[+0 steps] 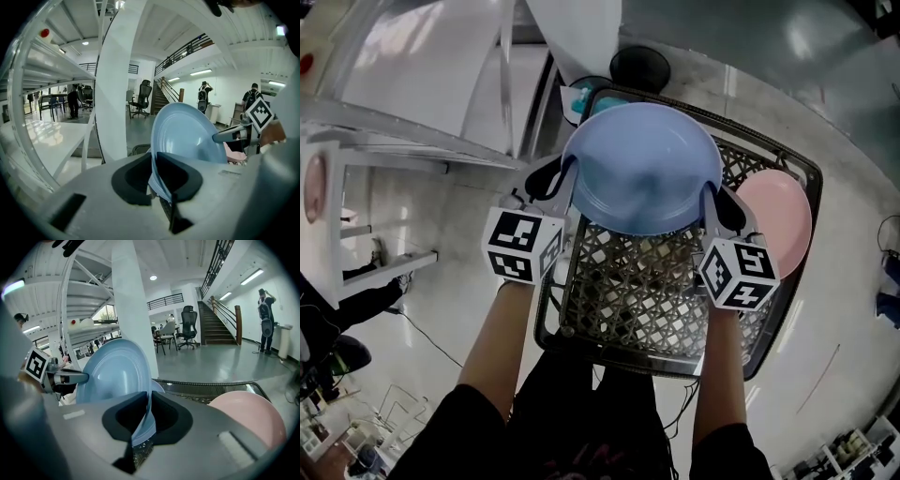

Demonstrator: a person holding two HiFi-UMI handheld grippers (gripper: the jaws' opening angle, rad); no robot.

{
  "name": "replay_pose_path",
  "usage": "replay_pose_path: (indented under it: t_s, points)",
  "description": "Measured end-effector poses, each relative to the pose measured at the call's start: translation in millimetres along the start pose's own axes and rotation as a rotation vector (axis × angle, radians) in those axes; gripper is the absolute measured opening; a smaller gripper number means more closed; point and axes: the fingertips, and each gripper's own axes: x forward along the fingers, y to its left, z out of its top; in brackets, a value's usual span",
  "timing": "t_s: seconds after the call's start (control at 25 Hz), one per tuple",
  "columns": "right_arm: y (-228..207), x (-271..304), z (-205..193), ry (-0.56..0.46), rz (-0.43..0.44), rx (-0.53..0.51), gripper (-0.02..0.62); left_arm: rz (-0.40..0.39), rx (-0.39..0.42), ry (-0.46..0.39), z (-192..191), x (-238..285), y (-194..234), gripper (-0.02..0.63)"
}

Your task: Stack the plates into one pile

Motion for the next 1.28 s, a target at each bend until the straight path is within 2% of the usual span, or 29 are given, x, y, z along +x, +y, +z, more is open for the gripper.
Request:
replay_pose_path:
  t_s: [0.56, 0.92, 1.28]
  points:
    - [-8, 26, -8, 0.029, -0.013, -0.034, 0.051, -0.019, 0.011, 0.042, -14, 25, 12, 0.047]
    - [-15, 38, -19, 0.078, -0.044, -0.042, 0.058, -0.026, 0.068, 0.093, -20, 44, 17, 0.055]
    - [-18, 42, -32, 0.113, -0.067, -0.049, 0.061, -0.054, 0.067, 0.121, -36, 50, 17, 0.061]
